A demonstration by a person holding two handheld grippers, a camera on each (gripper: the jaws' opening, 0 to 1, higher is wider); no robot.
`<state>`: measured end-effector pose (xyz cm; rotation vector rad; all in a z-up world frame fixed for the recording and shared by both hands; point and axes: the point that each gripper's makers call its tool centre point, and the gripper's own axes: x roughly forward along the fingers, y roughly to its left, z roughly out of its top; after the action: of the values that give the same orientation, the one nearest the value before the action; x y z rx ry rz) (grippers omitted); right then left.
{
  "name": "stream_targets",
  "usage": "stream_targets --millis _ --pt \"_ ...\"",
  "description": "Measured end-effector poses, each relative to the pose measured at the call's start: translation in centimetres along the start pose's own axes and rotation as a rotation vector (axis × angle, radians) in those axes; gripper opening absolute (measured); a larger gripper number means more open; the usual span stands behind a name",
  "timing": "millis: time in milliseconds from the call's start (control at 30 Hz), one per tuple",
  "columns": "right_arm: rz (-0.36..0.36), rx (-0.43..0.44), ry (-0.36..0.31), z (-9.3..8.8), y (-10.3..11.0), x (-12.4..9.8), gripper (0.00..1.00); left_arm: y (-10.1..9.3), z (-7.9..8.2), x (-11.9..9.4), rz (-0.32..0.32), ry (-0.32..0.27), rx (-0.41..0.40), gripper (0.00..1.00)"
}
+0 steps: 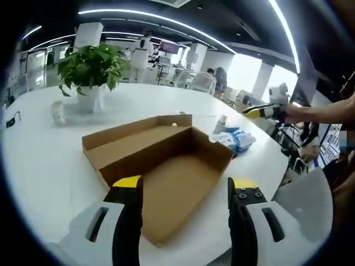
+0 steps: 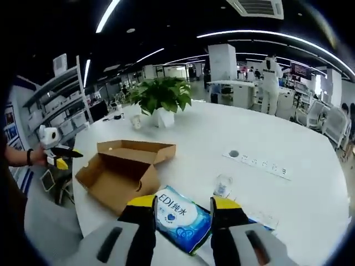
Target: Operate the shoe box by opening the lid, removing the specified soft item, and placing it in the target area until the item is outside and the box remains undamaged.
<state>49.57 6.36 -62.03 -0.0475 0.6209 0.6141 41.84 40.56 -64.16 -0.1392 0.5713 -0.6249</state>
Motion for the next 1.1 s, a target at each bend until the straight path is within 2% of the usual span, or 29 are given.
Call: stream_targets --millis 267,500,733,867,1000,1100 --pt "-0.009 0.056 -0.047 -1.1 1.4 -0.7 0.36 2.6 -0.2 -0.6 0.115 -0.002 -0.041 0.62" --pt "-0.004 0.047 -0.051 -2.4 2.9 -1.2 0.37 3.8 -0.7 -1.0 0.186 0.001 -0.077 0.62" --pt "0.003 0.067 -0.054 -3.7 4.0 -1.3 0.38 5.6 -3.0 -1.4 0.328 0.081 -0.131 0.62" --pt "0.009 0.068 -0.047 -4.3 4.6 -1.4 0.38 5.9 -4.8 -1.7 0.383 0.134 -0.236 0.56" --pt "0.005 0.076 -0.048 -4.6 4.7 -1.6 0.38 6.1 -5.9 -1.7 0.413 0.158 -0.281 0.53" --pt "0.000 0.081 -0.050 -4.7 4.4 -1.8 0.37 5.9 -6.5 -1.7 0.419 0.174 -0.310 0.44"
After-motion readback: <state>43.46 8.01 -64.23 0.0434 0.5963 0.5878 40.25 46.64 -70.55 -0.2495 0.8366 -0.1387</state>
